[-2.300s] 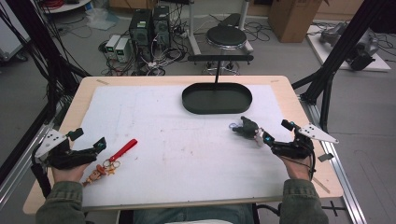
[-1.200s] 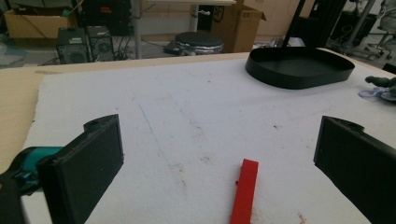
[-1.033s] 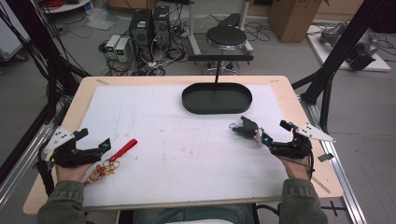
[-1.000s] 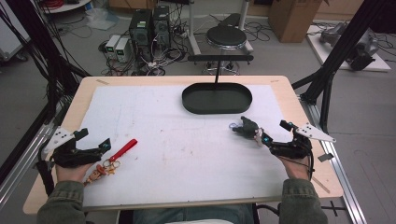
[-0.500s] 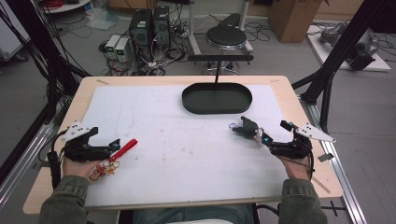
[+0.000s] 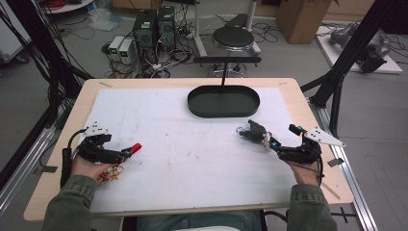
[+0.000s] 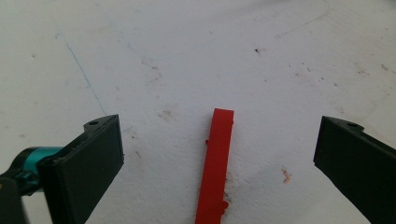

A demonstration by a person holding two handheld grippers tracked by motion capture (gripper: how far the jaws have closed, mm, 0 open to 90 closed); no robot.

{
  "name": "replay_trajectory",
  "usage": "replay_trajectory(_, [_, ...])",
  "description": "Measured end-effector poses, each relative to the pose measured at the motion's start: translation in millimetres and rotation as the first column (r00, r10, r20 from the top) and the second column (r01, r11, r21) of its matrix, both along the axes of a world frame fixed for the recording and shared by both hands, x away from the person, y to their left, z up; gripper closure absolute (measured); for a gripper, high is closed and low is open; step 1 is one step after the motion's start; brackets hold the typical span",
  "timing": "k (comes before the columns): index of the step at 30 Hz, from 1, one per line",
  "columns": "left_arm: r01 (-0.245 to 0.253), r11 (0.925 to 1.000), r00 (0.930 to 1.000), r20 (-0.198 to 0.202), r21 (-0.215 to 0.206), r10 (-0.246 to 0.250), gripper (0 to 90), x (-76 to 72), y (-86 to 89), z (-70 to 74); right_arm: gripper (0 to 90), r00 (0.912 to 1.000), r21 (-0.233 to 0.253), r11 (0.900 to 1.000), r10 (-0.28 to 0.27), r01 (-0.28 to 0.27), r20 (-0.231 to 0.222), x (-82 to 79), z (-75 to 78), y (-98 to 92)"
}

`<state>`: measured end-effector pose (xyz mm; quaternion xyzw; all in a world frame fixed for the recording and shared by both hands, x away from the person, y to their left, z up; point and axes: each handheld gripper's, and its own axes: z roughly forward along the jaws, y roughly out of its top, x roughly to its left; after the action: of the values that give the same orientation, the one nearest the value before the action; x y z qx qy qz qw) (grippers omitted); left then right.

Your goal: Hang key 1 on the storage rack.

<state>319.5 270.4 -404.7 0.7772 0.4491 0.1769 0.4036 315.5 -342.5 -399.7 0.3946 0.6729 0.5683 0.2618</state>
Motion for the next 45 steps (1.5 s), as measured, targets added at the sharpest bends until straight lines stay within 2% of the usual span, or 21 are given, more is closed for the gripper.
replay_trajectory(7, [0.014,0.9997,0.9989,-0.045,0.020,-0.013,3.1,8.2,-1.6,-6.0,0.4,1.0000,-0.001,1.000,0.002,-0.002,-0.003,0.2,-0.2,0.4])
replay_trajectory(11, [0.043,0.9981,0.9957,-0.084,0.044,-0.039,3.6,12.1,-6.2,-9.1,0.4,1.0000,-0.002,1.000,0.002,-0.002,0.001,0.9,-0.4,0.4])
replay_trajectory(15, [0.084,0.9935,0.9900,-0.120,0.077,-0.075,7.2,16.5,-13.1,-9.4,0.4,1.0000,-0.004,1.000,0.003,-0.003,0.000,1.3,-0.4,0.6])
replay_trajectory(18, [0.120,0.9897,0.9797,-0.171,0.078,-0.105,8.1,21.9,-19.2,-9.6,0.4,1.0000,-0.004,1.000,0.003,-0.003,-0.001,1.3,-0.4,0.7])
replay_trajectory(21, [0.147,0.9836,0.9684,-0.218,0.105,-0.121,8.5,27.7,-24.6,-10.9,0.4,1.0000,-0.001,1.000,0.003,-0.003,-0.001,1.1,-0.4,0.7])
replay_trajectory(26, [0.162,0.9782,0.9622,-0.241,0.130,-0.128,11.1,35.6,-30.0,-12.6,0.4,1.0000,-0.004,1.000,0.004,-0.004,-0.005,0.8,-0.5,0.7])
replay_trajectory(28, [0.154,0.9786,0.9593,-0.258,0.137,-0.115,13.8,38.9,-29.5,-13.8,0.4,0.9999,-0.001,1.000,0.005,-0.005,-0.011,0.6,-0.5,1.2])
replay_trajectory(31, [0.169,0.9743,0.9499,-0.288,0.149,-0.121,17.7,45.2,-27.8,-13.4,0.4,0.9999,-0.006,1.000,0.009,-0.009,-0.006,1.3,-0.8,1.3])
replay_trajectory(32, [0.166,0.9755,0.9490,-0.292,0.144,-0.119,19.5,46.8,-27.9,-13.0,0.4,0.9999,-0.006,1.000,0.009,-0.009,-0.006,1.3,-0.8,1.4])
replay_trajectory(34, [0.172,0.9718,0.9453,-0.305,0.162,-0.116,21.5,49.6,-29.0,-12.4,0.4,0.9999,-0.005,1.000,0.011,-0.011,-0.008,1.4,-0.8,1.6])
replay_trajectory(36, [0.196,0.9647,0.9350,-0.330,0.176,-0.130,24.2,52.2,-31.0,-12.6,0.4,0.9999,-0.009,1.000,0.013,-0.013,-0.008,1.7,-1.0,1.4])
replay_trajectory(38, [0.208,0.9622,0.9290,-0.344,0.176,-0.137,26.0,53.9,-32.4,-12.4,0.4,0.9999,-0.007,1.000,0.009,-0.009,-0.012,1.0,-0.9,2.1])
replay_trajectory(39, [0.211,0.9631,0.9279,-0.344,0.166,-0.144,27.6,54.6,-32.9,-12.9,0.4,0.9999,-0.009,1.000,0.010,-0.010,-0.010,0.9,-0.9,2.1])
replay_trajectory(42, [0.202,0.9626,0.9230,-0.364,0.181,-0.125,32.3,56.1,-33.5,-15.6,0.4,0.9999,-0.010,1.000,0.011,-0.011,-0.011,0.3,-0.7,1.9])
replay_trajectory(45, [0.182,0.9684,0.9213,-0.374,0.170,-0.108,35.7,57.2,-31.8,-14.9,0.5,0.9999,-0.014,1.000,0.011,-0.011,-0.009,0.1,-0.8,2.1])
